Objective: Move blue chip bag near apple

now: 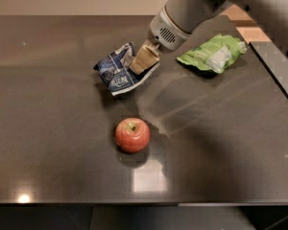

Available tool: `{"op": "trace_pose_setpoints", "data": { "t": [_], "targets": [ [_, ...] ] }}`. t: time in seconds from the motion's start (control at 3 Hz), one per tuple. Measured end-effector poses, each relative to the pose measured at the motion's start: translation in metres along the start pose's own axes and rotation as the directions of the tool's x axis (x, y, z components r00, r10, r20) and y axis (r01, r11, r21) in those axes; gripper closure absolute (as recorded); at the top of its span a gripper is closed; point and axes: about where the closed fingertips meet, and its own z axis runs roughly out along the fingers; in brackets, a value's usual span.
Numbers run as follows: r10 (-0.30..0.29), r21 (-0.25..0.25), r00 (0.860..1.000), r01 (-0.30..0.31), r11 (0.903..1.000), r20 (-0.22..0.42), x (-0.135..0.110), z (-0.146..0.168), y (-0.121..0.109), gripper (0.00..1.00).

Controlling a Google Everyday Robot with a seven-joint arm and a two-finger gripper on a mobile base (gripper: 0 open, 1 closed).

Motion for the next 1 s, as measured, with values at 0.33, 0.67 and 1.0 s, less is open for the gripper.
{"op": "trace_pose_setpoints", "data": {
  "t": [0.33, 0.67, 1.0],
  "targets": [
    [-0.046, -0.04, 0.999, 0.045, 0.9982, -0.003, 0.007, 0.006, 0.026, 1.0],
    [-0.069, -0.06, 0.998, 0.068, 0.9959, -0.014, 0.013, 0.016, 0.039, 0.82],
    [-0.085, -0.078, 0.996, 0.083, 0.9934, -0.021, 0.017, 0.025, 0.047, 0.59]
  ]
}}
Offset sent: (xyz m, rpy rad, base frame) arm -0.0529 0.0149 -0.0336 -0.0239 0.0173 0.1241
